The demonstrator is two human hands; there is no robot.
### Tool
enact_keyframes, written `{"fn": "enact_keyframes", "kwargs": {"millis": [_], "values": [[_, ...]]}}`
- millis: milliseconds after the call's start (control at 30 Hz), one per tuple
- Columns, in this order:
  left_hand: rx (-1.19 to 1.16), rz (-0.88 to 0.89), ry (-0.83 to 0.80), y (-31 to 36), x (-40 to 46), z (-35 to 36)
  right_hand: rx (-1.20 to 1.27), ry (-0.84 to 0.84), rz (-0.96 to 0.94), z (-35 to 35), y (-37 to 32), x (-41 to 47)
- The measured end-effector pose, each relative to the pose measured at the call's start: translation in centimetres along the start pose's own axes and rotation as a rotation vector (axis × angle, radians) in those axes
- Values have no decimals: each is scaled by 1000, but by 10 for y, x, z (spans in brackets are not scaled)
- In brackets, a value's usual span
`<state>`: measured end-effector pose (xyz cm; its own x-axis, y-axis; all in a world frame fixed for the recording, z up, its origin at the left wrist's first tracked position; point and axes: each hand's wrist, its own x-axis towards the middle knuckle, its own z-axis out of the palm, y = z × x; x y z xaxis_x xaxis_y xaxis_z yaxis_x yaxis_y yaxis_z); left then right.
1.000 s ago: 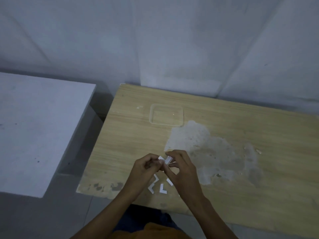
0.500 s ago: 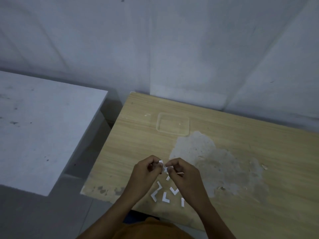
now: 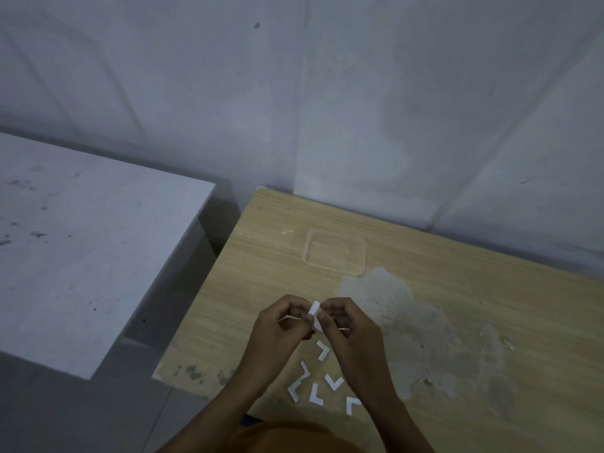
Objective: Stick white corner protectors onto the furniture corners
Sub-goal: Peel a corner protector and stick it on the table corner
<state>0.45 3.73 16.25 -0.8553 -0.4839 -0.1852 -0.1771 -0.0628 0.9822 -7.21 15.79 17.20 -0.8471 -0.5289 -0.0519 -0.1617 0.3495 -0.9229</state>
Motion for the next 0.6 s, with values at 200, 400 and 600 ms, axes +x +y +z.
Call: {"fn": "enact_keyframes", "kwargs": {"millis": [200, 400, 600], "values": [[116, 79, -6, 0, 1, 0, -34, 65, -91, 0, -4, 5], [164, 132, 36, 2, -2, 4, -99, 157, -139, 2, 0, 3], [204, 174, 93, 2, -4, 8, -73, 132, -166, 5, 1, 4]]}}
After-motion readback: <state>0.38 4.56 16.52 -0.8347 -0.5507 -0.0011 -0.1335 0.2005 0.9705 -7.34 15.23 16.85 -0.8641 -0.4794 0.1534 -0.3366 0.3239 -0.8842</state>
